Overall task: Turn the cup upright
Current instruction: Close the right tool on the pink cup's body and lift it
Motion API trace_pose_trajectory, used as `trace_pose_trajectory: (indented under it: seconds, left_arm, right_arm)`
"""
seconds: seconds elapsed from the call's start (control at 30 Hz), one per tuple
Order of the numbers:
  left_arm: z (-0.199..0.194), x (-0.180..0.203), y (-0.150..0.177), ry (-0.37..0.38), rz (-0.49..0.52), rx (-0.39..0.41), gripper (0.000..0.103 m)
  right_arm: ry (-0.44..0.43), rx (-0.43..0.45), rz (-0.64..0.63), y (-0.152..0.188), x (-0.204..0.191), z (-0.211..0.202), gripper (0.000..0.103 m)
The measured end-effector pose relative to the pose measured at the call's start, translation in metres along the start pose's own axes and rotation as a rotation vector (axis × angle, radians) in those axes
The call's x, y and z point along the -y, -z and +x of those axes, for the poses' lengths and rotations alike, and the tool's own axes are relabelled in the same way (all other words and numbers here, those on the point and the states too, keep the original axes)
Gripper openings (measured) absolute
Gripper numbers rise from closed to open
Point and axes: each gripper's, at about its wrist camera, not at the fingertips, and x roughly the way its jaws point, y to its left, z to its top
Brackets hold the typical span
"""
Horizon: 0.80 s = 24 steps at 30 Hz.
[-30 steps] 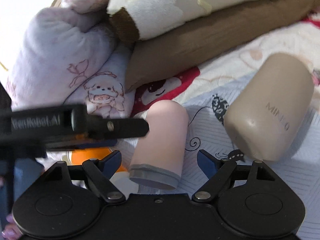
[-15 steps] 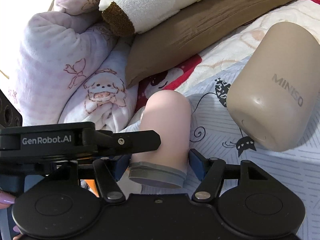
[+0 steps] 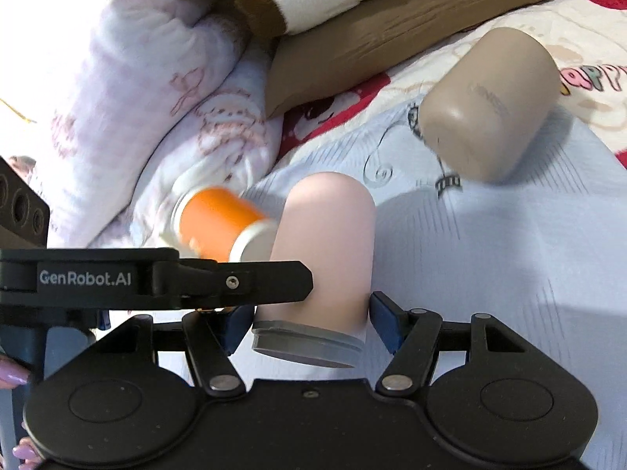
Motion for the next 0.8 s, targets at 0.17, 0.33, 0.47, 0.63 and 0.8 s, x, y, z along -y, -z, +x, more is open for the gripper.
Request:
trace_pose_trajectory:
  seconds: [0.17, 0.33, 0.47, 0.63, 0.8]
  left_arm:
    - [-0.020, -0.003, 0.041, 0.022, 0.002, -0.040, 0.049]
    - [-0.035, -0.012, 0.070, 0.029, 0.005, -0.030, 0.049]
    - [-0.043, -0.017, 0.074, 0.018, 0.043, 0.015, 0.049]
    - [-0.034, -0.023, 0.064, 0.036, 0.141, -0.005, 0.049]
    - [-0.021, -0.025, 0.059, 0.034, 0.188, -0.031, 0.049]
  right_arm:
    - [-0.017, -0.055, 0.019, 0.039, -0.011, -0.020, 0.070]
    - [0.020, -0.065, -0.006, 0.071, -0.033, -0.026, 0.070]
    - [0.031, -0.057, -0.017, 0.080, -0.043, -0.021, 0.070]
    - [0.047, -0.061, 0.035, 0.079, -0.045, -0.005, 0.070]
    - [0.069, -0.072, 0.049, 0.081, -0.041, 0.006, 0.072]
